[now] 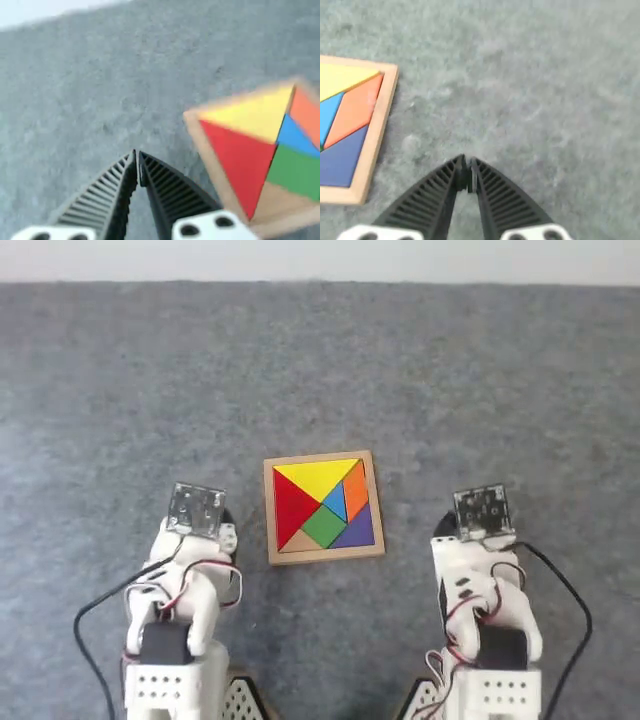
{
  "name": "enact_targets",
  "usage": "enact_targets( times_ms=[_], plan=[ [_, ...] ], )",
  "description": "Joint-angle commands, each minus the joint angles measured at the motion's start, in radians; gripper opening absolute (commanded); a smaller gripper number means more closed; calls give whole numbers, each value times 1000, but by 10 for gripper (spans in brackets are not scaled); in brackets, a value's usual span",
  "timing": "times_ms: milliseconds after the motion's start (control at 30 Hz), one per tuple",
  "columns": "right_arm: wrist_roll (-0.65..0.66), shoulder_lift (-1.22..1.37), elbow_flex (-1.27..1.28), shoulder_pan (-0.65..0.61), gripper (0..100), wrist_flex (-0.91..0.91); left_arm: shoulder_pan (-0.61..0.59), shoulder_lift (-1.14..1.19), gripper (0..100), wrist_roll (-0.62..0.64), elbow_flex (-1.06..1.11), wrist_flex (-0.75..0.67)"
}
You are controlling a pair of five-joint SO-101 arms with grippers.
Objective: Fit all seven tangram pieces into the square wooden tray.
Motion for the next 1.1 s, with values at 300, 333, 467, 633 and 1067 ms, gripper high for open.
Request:
enact_targets(
  times_ms=[300,333,467,633,1067],
  plan=[
    [143,8,43,1,8,341,-94,-17,60,2,-8,147],
    [143,4,43,4,8,346,-94,-17,59,2,-8,147],
    [143,-16,43,2,8,364,-94,-17,58,2,-8,147],
    [143,-16,43,1,8,364,-94,-17,58,2,-8,147],
    [143,-16,43,1,8,364,-95,-15,58,2,-8,149]
  ],
)
